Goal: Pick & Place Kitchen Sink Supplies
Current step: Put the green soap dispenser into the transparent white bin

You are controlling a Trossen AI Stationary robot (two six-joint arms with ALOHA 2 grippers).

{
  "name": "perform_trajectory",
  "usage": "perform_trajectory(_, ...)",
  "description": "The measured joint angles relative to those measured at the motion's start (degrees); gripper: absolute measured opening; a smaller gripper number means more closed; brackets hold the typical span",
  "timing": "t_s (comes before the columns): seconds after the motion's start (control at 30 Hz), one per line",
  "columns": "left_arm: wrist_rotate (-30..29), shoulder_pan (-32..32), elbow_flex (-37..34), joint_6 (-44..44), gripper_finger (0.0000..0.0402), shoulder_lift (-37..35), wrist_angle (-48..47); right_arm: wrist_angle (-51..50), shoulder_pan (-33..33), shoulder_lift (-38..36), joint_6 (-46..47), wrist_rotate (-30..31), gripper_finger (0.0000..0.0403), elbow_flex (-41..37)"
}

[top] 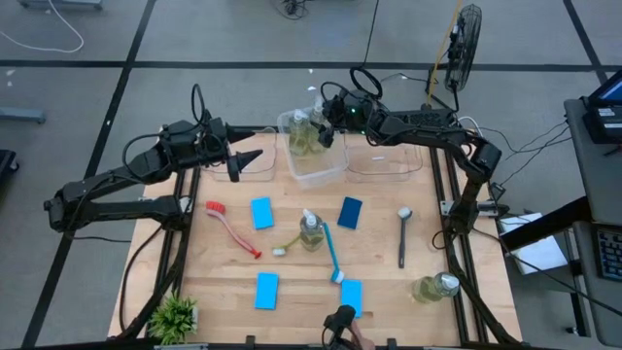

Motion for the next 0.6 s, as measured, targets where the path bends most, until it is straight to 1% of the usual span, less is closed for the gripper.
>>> perform_trajectory(0.23, 0.0, 0.0, 0.0, 0.0, 0.0303, 0.0, 0.0, -1.3, 0.0, -0.1, -1.1, 0.3, 0.0295, 0.0)
perform_trajectory(0.37, 0.0, 0.0, 0.0, 0.0, 0.0309, 0.0, 0.0, -1.2, 0.2, -0.2, -3.7, 2.0, 0.0295, 0.0)
perform_trajectory(0.6, 0.0, 0.0, 0.0, 0.0, 0.0324, 0.0, 0.0, -1.9, 0.2, -0.2, -4.9, 2.0, 0.0295, 0.0)
